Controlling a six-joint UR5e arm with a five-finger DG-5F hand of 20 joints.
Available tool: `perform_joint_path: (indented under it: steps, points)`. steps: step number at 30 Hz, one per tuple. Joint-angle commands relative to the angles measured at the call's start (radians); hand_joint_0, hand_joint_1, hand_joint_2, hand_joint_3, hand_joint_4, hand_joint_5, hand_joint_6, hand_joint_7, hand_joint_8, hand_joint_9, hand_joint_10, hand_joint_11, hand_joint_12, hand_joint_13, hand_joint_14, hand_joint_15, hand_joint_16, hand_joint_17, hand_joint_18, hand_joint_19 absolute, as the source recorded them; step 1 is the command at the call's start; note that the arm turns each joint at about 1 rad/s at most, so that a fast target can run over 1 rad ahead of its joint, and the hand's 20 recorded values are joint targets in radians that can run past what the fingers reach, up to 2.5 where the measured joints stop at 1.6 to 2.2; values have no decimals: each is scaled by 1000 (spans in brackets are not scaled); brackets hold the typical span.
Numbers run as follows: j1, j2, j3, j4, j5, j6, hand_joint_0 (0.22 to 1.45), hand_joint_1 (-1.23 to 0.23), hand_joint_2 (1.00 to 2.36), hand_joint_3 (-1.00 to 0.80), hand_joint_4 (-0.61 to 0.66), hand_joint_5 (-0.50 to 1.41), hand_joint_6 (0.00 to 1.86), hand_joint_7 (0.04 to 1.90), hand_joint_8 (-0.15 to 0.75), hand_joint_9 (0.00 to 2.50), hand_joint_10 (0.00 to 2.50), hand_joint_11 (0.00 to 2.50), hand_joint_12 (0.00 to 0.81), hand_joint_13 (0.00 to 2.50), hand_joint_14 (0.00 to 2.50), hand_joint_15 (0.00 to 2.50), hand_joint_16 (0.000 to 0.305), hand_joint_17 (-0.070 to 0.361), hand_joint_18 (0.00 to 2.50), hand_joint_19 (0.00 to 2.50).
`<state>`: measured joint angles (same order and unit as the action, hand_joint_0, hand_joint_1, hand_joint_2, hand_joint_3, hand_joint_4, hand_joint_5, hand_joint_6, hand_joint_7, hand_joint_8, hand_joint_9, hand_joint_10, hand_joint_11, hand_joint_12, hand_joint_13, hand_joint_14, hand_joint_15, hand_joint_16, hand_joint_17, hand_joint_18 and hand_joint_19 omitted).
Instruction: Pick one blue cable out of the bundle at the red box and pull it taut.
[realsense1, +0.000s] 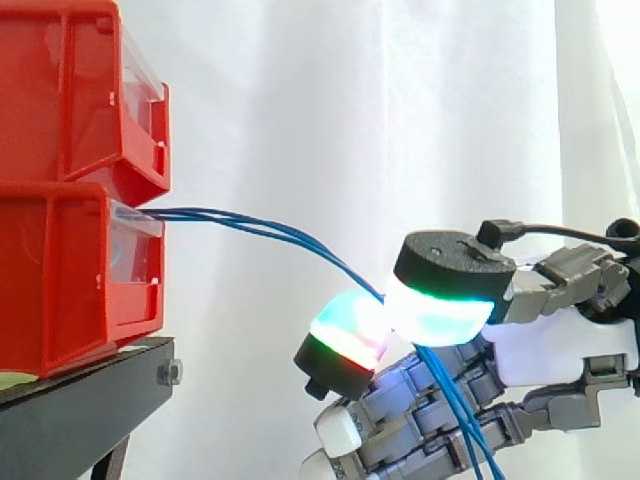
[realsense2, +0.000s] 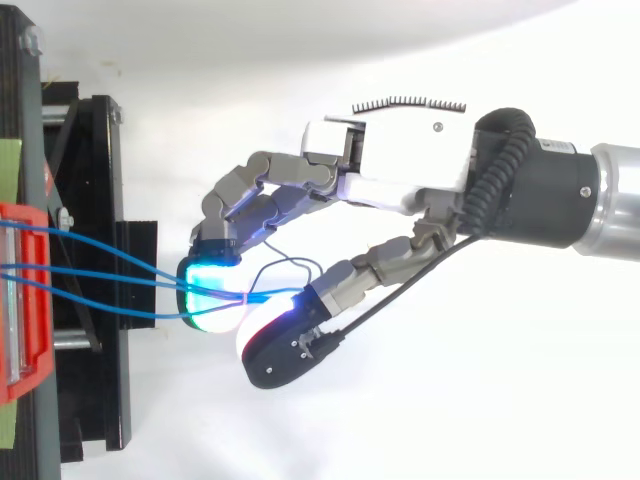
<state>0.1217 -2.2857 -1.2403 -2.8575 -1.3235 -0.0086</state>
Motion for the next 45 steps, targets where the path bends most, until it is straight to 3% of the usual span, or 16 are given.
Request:
perform_joint_path:
  steps: [1,8,13,18,20,28,33,38,45]
  points:
    - [0,0,-1,1,0,1,566,-823,1000,-500,92,-177,917,899,328,722,9,485,395,442,5,151,54,122,484,89]
    - [-2,0,1,3,0,-2,528,-713,1000,-500,110,-172,910,905,341,727,9,482,404,438,5,165,57,127,471,105]
    - [-4,0,-1,3,0,-2,600,-636,1005,-447,89,-164,909,961,336,735,9,480,390,433,5,160,53,120,454,109]
    - [-4,0,-1,3,0,-2,638,-726,1009,-383,88,-162,917,962,340,731,12,479,391,434,4,152,53,120,466,86]
    - [-4,0,-1,3,0,-2,680,-831,1000,-490,68,-165,914,952,325,714,10,485,389,433,4,142,53,120,473,62]
    - [-4,0,-1,3,0,-2,706,-926,1000,-500,55,-165,910,946,314,716,10,495,384,451,5,133,53,118,507,40]
    - [-4,0,-1,3,0,-4,626,-941,1000,-500,91,-162,913,960,314,716,12,496,384,451,5,143,52,118,506,51]
    - [-4,0,-1,3,0,-4,514,-859,1000,-500,112,-162,917,935,334,722,11,492,406,447,4,154,57,128,501,73]
    - [-4,0,1,3,0,-2,485,-762,1000,-500,125,-163,918,903,348,728,9,489,421,443,6,157,59,133,498,86]
